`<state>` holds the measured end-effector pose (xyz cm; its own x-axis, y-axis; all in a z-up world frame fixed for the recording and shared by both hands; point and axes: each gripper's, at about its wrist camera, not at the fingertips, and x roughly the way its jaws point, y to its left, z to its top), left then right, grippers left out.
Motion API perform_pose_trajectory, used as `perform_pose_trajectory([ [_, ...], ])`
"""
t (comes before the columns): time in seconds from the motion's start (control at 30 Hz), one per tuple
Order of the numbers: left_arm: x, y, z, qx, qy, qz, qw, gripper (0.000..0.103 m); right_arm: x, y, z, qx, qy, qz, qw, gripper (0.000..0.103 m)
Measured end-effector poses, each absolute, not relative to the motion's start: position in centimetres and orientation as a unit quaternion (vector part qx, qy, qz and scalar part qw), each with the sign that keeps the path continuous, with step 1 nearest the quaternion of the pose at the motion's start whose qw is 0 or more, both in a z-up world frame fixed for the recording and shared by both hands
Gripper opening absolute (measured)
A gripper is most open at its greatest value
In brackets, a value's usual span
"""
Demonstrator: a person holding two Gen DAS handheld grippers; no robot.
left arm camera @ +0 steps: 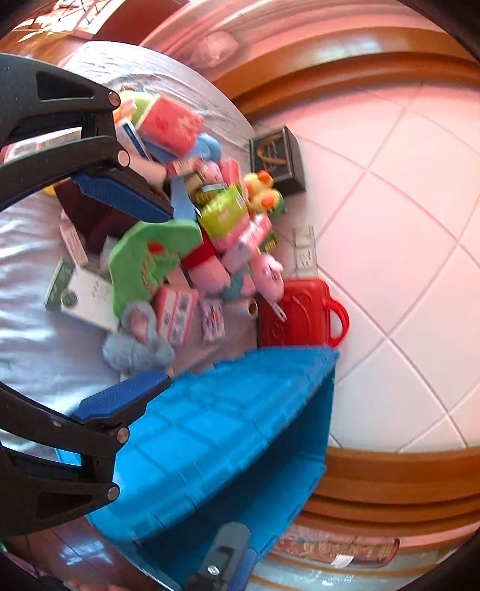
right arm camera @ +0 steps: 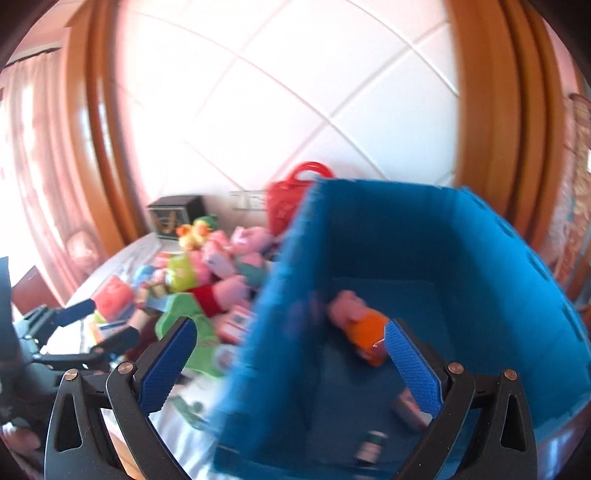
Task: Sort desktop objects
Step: 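Move both tools back over the pile of items, then grasp the pink tissue pack with the left tool while the right tool approaches the pink-green wipes pack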
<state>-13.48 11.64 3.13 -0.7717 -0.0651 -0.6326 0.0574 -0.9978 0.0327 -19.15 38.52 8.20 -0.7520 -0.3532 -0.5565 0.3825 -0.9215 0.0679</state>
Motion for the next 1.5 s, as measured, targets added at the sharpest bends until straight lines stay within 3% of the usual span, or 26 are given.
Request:
perform_pose_trajectory([
  [0.33, -12.2, -3.9, -2.1, 0.390, 0.021, -0.916, 0.092, 0.082, -17.8, 25.7, 5.0, 0.323, 0.047, -0.918, 0.224, 0.103],
  [0.7, -12.8, -15.8, -6.0, 0.431, 0.026, -0.896, 0.102, 0.082, -19.0, 17.6, -2.3, 0.407, 0.042, -0.898, 0.163, 0.103],
  [1.07, -16.5, -19.4, -9.5, 0.469, 0.052, -0.874, 0.117, 0.082, -23.6, 13.8, -7.1, 0.467, 0.053, -0.868, 0.158, 0.103],
  [1.5, -23.5, -19.2, -10.1, 0.493, 0.032, -0.863, 0.103, 0.082, -29.3, 12.7, -9.9, 0.509, 0.052, -0.845, 0.159, 0.103],
])
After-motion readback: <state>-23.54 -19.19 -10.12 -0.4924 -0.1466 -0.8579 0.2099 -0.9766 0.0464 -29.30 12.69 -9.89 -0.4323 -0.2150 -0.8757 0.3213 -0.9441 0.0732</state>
